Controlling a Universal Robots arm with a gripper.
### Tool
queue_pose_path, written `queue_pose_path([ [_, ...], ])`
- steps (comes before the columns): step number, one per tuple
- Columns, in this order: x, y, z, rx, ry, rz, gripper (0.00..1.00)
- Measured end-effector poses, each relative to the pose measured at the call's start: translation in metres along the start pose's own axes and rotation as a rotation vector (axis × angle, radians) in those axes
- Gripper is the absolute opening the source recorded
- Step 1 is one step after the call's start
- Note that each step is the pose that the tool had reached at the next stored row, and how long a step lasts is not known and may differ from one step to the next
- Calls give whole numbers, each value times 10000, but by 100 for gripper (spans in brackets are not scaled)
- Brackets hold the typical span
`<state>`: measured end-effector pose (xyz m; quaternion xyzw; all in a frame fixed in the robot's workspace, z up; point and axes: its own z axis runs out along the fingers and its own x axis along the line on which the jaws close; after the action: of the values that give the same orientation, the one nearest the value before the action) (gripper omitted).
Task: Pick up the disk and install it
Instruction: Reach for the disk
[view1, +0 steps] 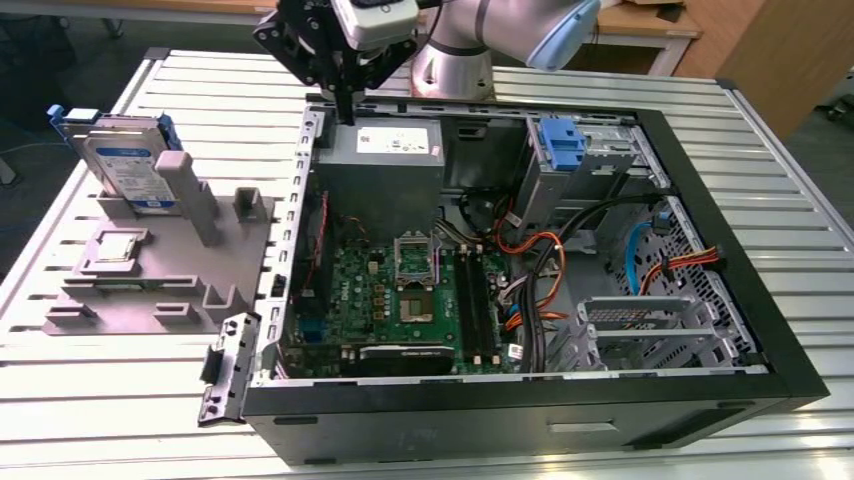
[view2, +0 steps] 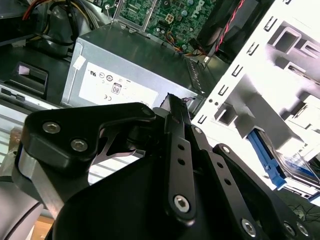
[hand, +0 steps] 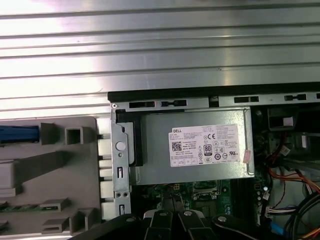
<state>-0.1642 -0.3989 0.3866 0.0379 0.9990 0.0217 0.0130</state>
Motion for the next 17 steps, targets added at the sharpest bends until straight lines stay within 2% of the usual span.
queue_pose_path([
  [17, 46, -4, 19, 1, 15, 1, 10],
])
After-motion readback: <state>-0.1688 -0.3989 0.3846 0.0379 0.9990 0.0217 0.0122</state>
